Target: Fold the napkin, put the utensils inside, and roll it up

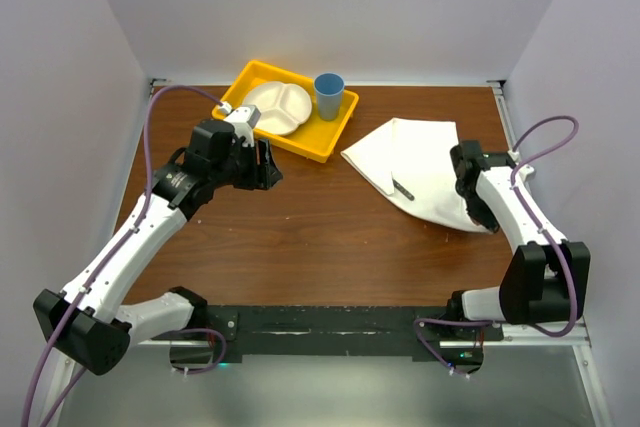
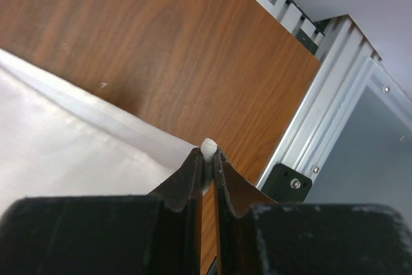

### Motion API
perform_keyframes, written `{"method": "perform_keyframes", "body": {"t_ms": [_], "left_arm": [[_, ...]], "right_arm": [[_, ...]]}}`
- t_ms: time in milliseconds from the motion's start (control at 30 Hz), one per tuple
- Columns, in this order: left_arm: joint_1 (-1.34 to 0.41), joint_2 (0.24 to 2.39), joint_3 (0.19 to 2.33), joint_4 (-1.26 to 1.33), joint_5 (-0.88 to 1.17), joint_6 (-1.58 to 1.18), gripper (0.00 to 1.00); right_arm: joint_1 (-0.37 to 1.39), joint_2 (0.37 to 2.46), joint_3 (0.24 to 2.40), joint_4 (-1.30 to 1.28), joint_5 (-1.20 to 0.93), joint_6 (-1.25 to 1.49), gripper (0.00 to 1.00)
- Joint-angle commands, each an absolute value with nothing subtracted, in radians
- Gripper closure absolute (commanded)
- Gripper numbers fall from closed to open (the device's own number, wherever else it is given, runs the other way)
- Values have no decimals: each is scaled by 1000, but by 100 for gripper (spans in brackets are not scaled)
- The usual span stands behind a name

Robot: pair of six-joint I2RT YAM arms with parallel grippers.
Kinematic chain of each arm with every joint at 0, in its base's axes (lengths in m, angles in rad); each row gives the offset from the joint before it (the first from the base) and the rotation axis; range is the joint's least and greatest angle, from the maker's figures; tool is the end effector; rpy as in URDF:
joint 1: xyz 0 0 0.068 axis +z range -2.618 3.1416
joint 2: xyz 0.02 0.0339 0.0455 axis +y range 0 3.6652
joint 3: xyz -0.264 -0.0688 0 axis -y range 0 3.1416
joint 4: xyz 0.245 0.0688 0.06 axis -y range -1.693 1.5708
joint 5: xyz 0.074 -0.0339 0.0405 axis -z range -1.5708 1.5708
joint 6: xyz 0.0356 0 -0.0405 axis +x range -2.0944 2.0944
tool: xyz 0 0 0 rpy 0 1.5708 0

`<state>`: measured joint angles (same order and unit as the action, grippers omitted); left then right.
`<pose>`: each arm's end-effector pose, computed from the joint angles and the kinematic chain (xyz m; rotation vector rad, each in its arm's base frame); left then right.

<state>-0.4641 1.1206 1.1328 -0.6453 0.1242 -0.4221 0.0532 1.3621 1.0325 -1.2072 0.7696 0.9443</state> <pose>0.2104 -0.1103 0.3495 0.1191 2.2677 -0.6204 0.2209 -0.0130 0.2497 1.1366 2.3383 -0.9035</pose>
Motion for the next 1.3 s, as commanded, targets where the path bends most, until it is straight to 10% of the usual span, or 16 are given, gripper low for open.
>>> {"method": "perform_keyframes", "body": {"t_ms": [0,1267], "left_arm": [[-456,1120,1146,-617,144,-400,40],[-443,1216,1308,-781,40,-365,39]], "right_arm": [[40,1358,1017,-1226,832,1016,100],[367,1879,1658,-643,236,144,100]]}}
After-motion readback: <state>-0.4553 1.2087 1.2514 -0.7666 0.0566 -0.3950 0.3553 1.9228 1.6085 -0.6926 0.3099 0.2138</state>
